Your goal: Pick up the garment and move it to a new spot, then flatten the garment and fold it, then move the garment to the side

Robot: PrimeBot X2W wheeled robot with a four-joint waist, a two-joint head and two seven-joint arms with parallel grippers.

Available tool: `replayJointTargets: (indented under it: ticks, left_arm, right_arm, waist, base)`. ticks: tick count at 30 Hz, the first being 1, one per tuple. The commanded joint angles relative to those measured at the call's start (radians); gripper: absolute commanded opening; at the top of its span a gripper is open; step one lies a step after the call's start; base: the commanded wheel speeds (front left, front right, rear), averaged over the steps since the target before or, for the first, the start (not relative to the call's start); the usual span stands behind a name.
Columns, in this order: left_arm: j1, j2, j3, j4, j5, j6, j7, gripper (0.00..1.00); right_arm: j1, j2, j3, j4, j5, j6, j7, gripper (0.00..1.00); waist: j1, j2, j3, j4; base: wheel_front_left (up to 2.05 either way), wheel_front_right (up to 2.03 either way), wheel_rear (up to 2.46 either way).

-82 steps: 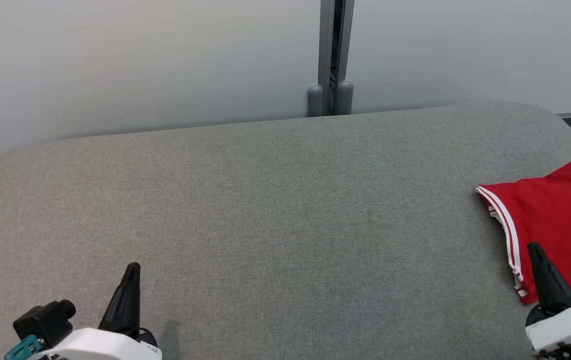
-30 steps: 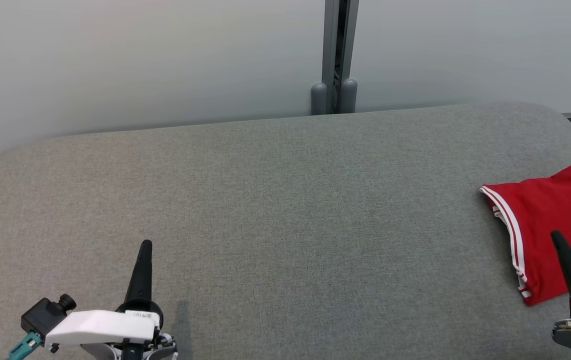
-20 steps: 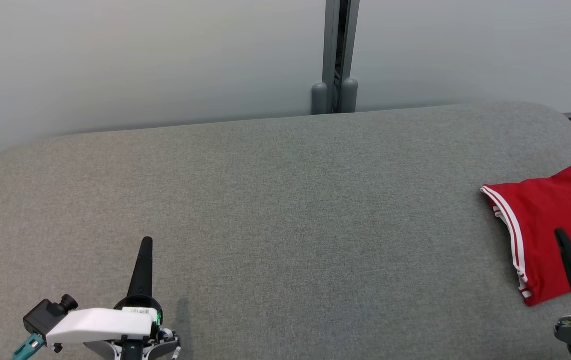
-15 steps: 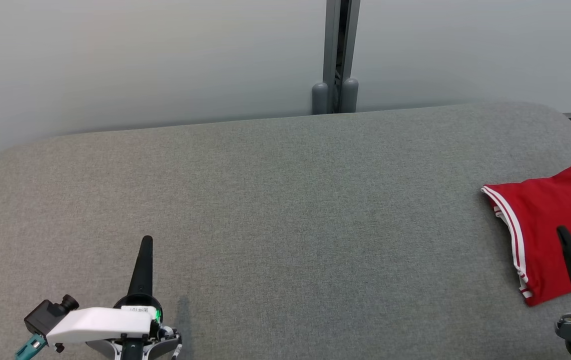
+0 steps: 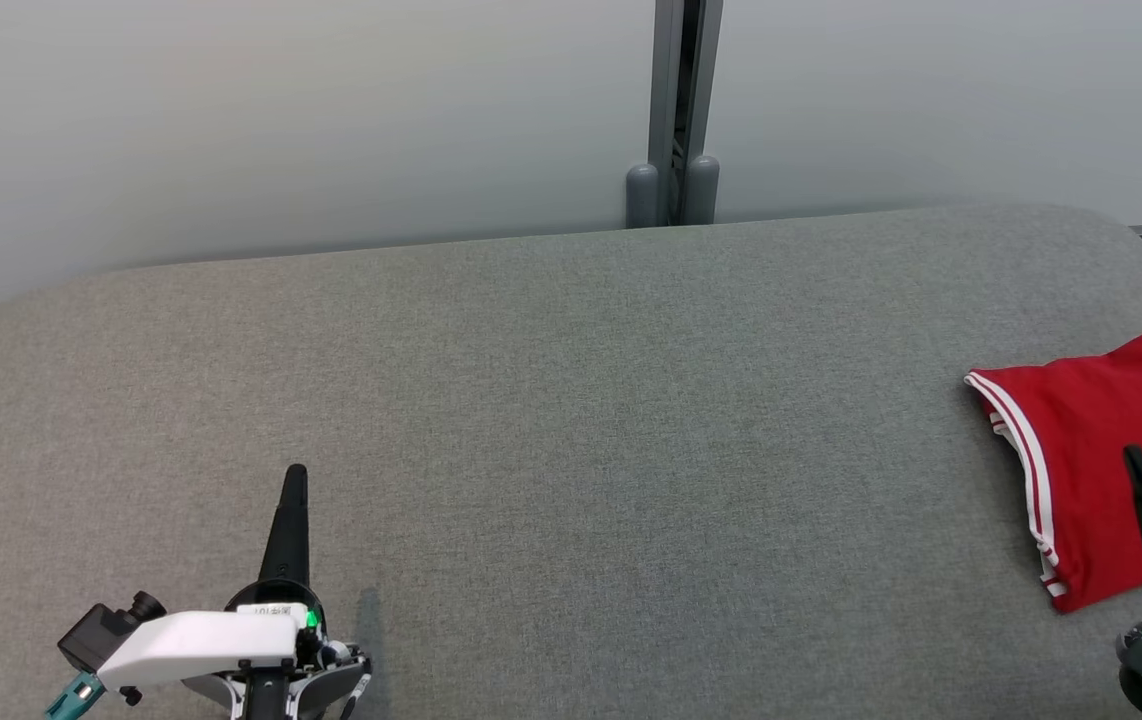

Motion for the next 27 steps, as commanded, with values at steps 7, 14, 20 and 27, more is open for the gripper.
replayJointTargets:
  ticks: [7,14,20,27]
  left_arm:
    - [-0.027,-0.011,0.009,0.013,-0.053,-0.022,-0.004,0.00]
    - [-0.035,-0.020,0.012,0.022,-0.084,-0.032,-0.008,0.00]
    - [-0.039,-0.027,0.014,0.028,-0.108,-0.040,-0.010,0.00]
    - [-0.038,-0.027,0.014,0.028,-0.108,-0.040,-0.010,0.00]
  right_arm:
    - [-0.021,-0.003,-0.019,0.018,0.061,0.000,0.022,0.00]
    - [-0.029,-0.002,-0.030,0.031,0.099,0.000,0.031,0.00]
    - [-0.036,-0.001,-0.038,0.040,0.124,0.000,0.039,0.00]
    - [-0.036,0.000,-0.037,0.040,0.122,0.000,0.040,0.00]
  waist:
    - [0.0000,0.0000,0.001,0.001]
    - [0.0000,0.0000,0.001,0.002]
    - [0.0000,0.0000,0.002,0.003]
    - [0.0000,0.0000,0.002,0.003]
  base:
    - [0.00,0.00,0.00]
    - [0.00,0.00,0.00]
    - [0.00,0.00,0.00]
    - [0.00,0.00,0.00]
